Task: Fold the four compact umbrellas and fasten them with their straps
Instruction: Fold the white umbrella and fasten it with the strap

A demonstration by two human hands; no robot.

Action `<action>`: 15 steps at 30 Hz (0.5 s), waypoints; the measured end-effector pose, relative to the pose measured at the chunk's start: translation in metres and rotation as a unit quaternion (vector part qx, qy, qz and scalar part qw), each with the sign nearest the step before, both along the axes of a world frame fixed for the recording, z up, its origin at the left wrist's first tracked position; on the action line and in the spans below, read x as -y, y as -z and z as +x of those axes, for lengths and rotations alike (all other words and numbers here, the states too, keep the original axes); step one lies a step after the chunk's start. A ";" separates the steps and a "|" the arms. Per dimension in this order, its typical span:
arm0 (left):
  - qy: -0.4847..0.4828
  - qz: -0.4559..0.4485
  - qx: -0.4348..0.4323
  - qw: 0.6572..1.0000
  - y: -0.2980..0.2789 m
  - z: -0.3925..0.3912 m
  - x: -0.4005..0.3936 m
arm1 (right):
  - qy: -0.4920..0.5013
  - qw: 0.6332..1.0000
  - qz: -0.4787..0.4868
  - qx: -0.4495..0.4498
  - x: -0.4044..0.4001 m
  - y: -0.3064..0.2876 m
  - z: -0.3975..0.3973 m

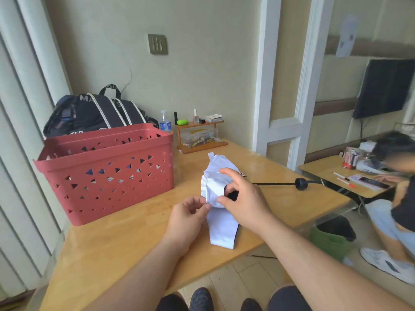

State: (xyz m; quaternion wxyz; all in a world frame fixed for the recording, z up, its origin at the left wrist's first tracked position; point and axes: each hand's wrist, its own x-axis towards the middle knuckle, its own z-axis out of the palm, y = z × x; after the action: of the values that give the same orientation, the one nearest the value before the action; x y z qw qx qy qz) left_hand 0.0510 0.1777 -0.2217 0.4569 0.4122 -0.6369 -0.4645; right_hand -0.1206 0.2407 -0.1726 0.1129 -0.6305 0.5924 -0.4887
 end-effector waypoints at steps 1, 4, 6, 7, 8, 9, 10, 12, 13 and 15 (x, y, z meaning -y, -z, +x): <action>-0.007 0.001 -0.003 1.000 0.000 0.001 0.000 | -0.005 0.999 -0.008 0.047 -0.002 0.004 0.000; -0.018 -0.010 0.019 1.000 0.000 0.001 -0.002 | -0.016 0.977 -0.035 0.208 -0.007 0.015 0.002; -0.013 -0.022 0.064 0.998 0.000 0.000 -0.006 | -0.027 0.969 -0.032 0.244 -0.011 0.023 0.003; -0.003 -0.032 0.071 0.997 -0.001 0.000 -0.009 | -0.035 0.970 -0.024 0.241 -0.014 0.026 0.004; 0.008 -0.046 0.063 0.997 -0.002 0.000 -0.011 | -0.044 0.972 -0.016 0.230 -0.017 0.030 0.005; 0.019 -0.061 0.044 0.997 -0.003 0.000 -0.013 | -0.052 0.975 -0.008 0.215 -0.019 0.033 0.006; 0.027 -0.071 0.021 0.997 -0.004 0.001 -0.015 | -0.057 0.978 -0.001 0.201 -0.021 0.036 0.007; 0.045 -0.065 -0.022 0.997 -0.006 0.003 -0.019 | -0.062 0.981 0.014 0.183 -0.023 0.042 0.007; 0.053 -0.056 -0.030 0.997 -0.007 0.003 -0.019 | -0.061 0.983 0.021 0.174 -0.023 0.044 0.006; 0.063 -0.050 -0.018 0.997 -0.006 0.003 -0.018 | -0.053 0.986 0.039 0.150 -0.024 0.047 0.005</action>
State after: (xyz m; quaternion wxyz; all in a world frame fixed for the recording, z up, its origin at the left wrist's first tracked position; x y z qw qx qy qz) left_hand 0.0545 0.1956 -0.2155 0.4578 0.3395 -0.6756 -0.4676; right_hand -0.1158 0.2643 -0.2199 0.2510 -0.5757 0.5530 -0.5474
